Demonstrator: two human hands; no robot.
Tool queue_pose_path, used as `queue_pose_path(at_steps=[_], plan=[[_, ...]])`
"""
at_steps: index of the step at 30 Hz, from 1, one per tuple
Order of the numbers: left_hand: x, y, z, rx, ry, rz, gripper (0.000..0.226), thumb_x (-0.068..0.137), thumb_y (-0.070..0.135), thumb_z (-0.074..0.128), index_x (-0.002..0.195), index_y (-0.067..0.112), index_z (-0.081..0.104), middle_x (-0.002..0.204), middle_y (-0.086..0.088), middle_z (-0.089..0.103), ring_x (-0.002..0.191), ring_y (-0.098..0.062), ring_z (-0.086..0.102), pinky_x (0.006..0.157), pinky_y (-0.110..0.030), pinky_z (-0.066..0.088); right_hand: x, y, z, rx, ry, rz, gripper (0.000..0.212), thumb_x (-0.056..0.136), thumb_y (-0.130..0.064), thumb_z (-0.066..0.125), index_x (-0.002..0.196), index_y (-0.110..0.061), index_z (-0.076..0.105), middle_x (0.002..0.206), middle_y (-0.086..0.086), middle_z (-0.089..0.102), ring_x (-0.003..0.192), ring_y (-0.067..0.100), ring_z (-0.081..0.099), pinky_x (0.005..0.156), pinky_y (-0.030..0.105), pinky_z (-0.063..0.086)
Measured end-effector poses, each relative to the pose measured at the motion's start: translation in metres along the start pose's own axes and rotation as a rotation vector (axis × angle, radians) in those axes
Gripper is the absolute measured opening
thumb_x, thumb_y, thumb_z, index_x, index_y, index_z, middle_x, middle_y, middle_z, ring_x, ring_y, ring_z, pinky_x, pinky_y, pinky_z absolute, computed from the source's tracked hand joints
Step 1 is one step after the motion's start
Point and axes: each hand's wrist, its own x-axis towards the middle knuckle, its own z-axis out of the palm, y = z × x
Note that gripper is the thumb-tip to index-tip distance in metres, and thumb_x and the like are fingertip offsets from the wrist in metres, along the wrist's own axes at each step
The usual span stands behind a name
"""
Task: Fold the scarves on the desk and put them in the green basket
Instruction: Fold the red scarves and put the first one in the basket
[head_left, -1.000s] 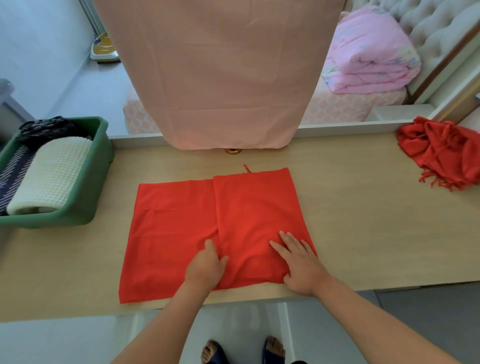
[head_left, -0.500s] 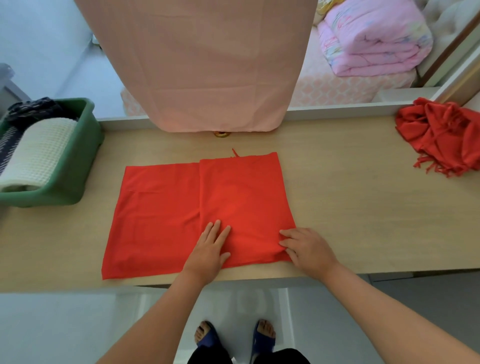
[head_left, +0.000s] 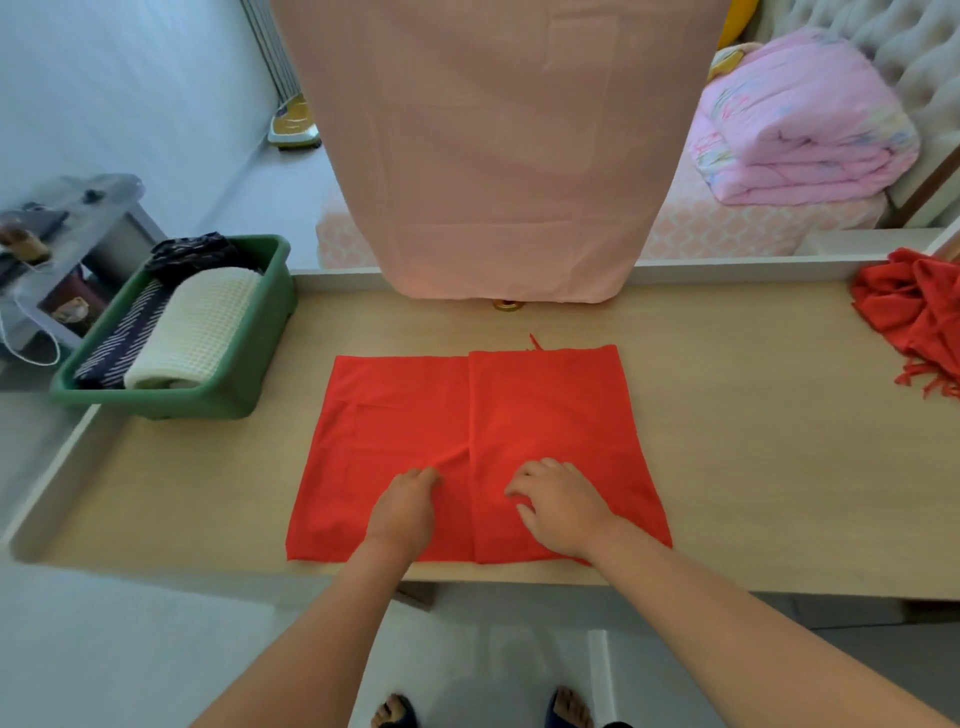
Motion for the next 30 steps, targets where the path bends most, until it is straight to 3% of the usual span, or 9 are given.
queue_pose_path(at_steps=[4,8,13,18,20,23,25,27,30], plan=[[-0.012,-0.058,-0.026,0.111,0.034,-0.188,0.041,0.088,0.003,0.04,0.126,0.016,0.047,0.119,-0.006,0.056,0.11,-0.029,0.057,0.089,-0.041,0.047,0.027,-0.042,0.031,0.033,-0.123,0.09,0.058,0.099,-0.026,0.048,0.154,-0.028,0.029,0.164,0.002,0.018,0.151,0.022,0.015,0.12,0.04,0.017],[-0.01,-0.118,-0.035,0.028,0.067,-0.372,0.032,0.093,0.013,0.046,0.125,0.011,0.046,0.124,-0.009,0.054,0.114,-0.031,0.054,0.091,-0.042,0.046,0.037,-0.075,0.064,-0.01,-0.202,0.197,0.068,0.1,-0.028,0.045,0.158,-0.029,0.01,0.166,0.004,-0.009,0.152,0.023,-0.007,0.123,0.048,0.005],[-0.009,-0.159,-0.033,0.052,0.044,-0.479,0.053,0.091,0.042,0.061,0.129,0.009,0.044,0.133,-0.009,0.048,0.124,-0.027,0.046,0.096,-0.04,0.044,0.055,-0.119,0.084,-0.06,-0.217,0.266,0.069,0.102,-0.031,0.04,0.158,-0.029,-0.001,0.164,0.007,-0.017,0.151,0.026,-0.015,0.122,0.051,0.001],[0.006,-0.188,-0.04,-0.254,0.073,-0.637,0.064,0.079,0.049,0.073,0.121,0.006,0.05,0.122,-0.012,0.06,0.115,-0.033,0.058,0.091,-0.039,0.045,0.07,-0.15,0.087,-0.079,-0.136,0.296,0.068,0.099,-0.037,0.037,0.158,-0.03,0.005,0.165,0.007,-0.011,0.152,0.024,-0.008,0.122,0.051,0.004],[0.013,-0.199,-0.046,-0.387,0.032,-0.681,0.05,0.079,0.044,0.072,0.111,0.007,0.059,0.113,-0.012,0.066,0.105,-0.033,0.064,0.087,-0.037,0.05,0.072,-0.158,0.093,-0.062,-0.178,0.307,0.07,0.099,-0.041,0.037,0.158,-0.031,0.0,0.164,0.008,-0.015,0.152,0.025,-0.013,0.122,0.052,0.0],[0.021,-0.205,-0.053,-0.549,-0.014,-0.606,0.023,0.078,0.025,0.063,0.094,0.01,0.07,0.094,-0.011,0.072,0.085,-0.031,0.068,0.075,-0.035,0.056,0.075,-0.162,0.095,-0.025,-0.187,0.338,0.069,0.099,-0.044,0.038,0.158,-0.032,0.004,0.165,0.007,-0.014,0.152,0.025,-0.013,0.122,0.051,-0.002],[0.023,-0.188,-0.063,-0.661,0.019,-0.485,0.015,0.08,0.018,0.058,0.091,0.013,0.067,0.087,-0.007,0.069,0.079,-0.028,0.064,0.067,-0.032,0.05,0.078,-0.162,0.089,0.056,-0.133,0.361,0.062,0.099,-0.043,0.041,0.156,-0.032,0.019,0.166,0.005,-0.001,0.153,0.023,-0.003,0.123,0.048,0.004],[0.025,-0.159,-0.077,-0.774,0.024,-0.343,0.01,0.083,0.013,0.058,0.087,0.022,0.06,0.084,0.0,0.065,0.079,-0.022,0.062,0.071,-0.033,0.049,0.083,-0.159,0.079,0.191,-0.004,0.385,0.052,0.099,-0.04,0.046,0.149,-0.03,0.037,0.163,0.004,0.02,0.151,0.022,0.014,0.121,0.043,0.015],[0.028,-0.106,-0.091,-0.891,-0.052,-0.172,0.019,0.084,0.009,0.058,0.093,0.025,0.062,0.085,0.007,0.067,0.077,-0.014,0.064,0.075,-0.032,0.053,0.09,-0.149,0.053,0.548,0.229,0.474,0.037,0.098,-0.026,0.055,0.135,-0.022,0.056,0.142,0.0,0.052,0.134,0.017,0.046,0.109,0.028,0.034]])
